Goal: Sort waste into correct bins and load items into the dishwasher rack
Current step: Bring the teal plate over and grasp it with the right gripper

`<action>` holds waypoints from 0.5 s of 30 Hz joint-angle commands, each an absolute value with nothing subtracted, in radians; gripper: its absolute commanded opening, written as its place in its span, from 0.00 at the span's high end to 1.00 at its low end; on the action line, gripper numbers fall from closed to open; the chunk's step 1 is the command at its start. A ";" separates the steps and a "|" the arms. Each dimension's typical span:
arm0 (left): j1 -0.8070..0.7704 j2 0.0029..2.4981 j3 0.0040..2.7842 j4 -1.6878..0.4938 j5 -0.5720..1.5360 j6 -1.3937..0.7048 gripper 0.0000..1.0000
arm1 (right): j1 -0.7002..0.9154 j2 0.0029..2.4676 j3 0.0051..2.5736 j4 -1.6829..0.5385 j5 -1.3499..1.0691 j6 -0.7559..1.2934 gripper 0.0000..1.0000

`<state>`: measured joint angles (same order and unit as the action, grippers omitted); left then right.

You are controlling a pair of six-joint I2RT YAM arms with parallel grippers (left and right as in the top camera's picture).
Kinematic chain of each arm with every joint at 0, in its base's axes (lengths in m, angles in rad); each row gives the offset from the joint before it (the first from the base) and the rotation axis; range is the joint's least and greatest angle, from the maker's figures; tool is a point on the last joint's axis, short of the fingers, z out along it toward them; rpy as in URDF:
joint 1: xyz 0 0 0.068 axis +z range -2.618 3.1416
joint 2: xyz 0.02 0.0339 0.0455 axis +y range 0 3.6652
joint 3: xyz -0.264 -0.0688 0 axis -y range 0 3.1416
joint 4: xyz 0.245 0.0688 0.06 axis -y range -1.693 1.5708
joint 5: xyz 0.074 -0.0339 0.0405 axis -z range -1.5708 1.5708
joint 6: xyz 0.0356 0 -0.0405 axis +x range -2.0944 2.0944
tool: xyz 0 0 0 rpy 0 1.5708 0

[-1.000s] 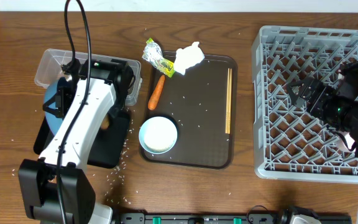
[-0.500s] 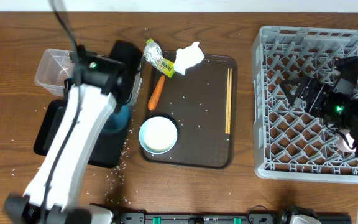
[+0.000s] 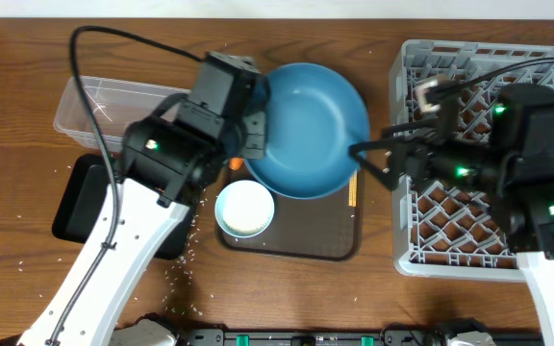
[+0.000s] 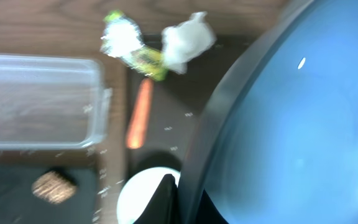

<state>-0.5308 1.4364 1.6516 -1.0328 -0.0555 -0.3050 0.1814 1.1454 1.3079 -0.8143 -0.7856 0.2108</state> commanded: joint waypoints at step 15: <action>-0.569 1.419 1.665 -1.022 -0.031 -0.255 0.94 | 0.274 1.166 1.308 -0.865 -0.263 0.208 0.17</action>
<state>-0.5678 1.4364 1.6516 -1.0275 -0.0330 -0.2684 0.2623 1.1587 1.3079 -0.8635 -0.3153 0.2241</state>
